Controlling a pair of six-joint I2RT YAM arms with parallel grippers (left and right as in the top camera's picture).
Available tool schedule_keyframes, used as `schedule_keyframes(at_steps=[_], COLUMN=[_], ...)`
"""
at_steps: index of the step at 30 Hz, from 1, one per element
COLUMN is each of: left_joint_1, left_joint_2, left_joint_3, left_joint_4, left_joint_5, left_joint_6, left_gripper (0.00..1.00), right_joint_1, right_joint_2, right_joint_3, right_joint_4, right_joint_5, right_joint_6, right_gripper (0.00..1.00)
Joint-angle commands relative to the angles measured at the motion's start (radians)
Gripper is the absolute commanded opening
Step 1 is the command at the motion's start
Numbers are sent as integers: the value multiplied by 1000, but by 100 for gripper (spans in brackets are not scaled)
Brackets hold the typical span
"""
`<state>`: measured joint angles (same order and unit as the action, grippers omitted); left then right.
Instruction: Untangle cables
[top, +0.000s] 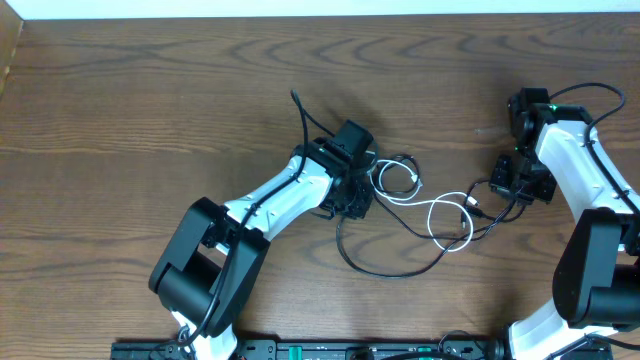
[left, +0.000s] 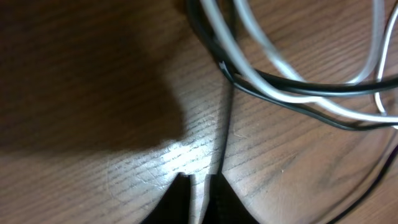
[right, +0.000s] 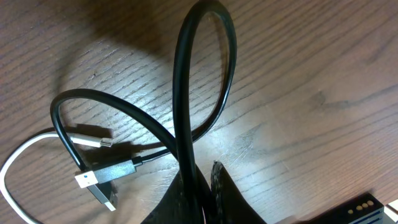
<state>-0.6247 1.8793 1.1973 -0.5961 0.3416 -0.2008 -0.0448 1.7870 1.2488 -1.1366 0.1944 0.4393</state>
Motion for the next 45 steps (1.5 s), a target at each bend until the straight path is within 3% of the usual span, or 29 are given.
schedule_keyframes(at_steps=[1, 6, 11, 15, 18, 20, 22, 25, 28, 30, 32, 33, 38, 45], left_joint_1=[20, 143, 375, 600, 667, 672, 659, 622, 583, 555, 536, 520, 451, 294], left_joint_2=[-84, -343, -602, -756, -791, -787, -765, -710, -650, -610, -579, -555, -492, -380], left_joint_3=[43, 64, 64, 64, 64, 64, 64, 64, 64, 64, 64, 64, 64, 64], left_joint_4=[-46, -164, -293, -278, -262, -251, -248, -248, -248, -248, -248, -248, -244, -217], left_joint_5=[-22, -55, -220, -211, -95, 0, 79, 96, 96, 96, 96, 96, 96, 100], left_joint_6=[14, 18, 18, -17, -53, -57, -60, -60, -60, -59, -60, -60, -60, -61], left_gripper=[8, 8, 8, 8, 8, 8, 8, 8, 8, 8, 23, 36, 64, 68], right_joint_1=[-4, -55, -198, -313, -356, -364, -355, -319, -275, -240, -215, -194, -156, -148], right_joint_2=[5, 5, 5, 5, 5, 5, 5, 5, 4, 4, 4, 4, 4, 4], right_joint_3=[5, 5, 5, 5, 5, 5, 5, 5, 5, 5, 5, 5, 5, 5], right_joint_4=[0, -3, -14, -19, -14, 2, 29, 45, 44, 44, 43, 43, 45, 40], right_joint_5=[10, 105, 75, 22, -78, -190, -396, -733, -912, -930, -927, -926, -900, -899], right_joint_6=[-7, -6, -7, -18, -18, -55, -207, -462, -594, -631, -650, -662, -662, -661], right_gripper=[7, 8, 5, 3, 1, 1, 5, 15, 21, 27, 32, 35, 38, 41])
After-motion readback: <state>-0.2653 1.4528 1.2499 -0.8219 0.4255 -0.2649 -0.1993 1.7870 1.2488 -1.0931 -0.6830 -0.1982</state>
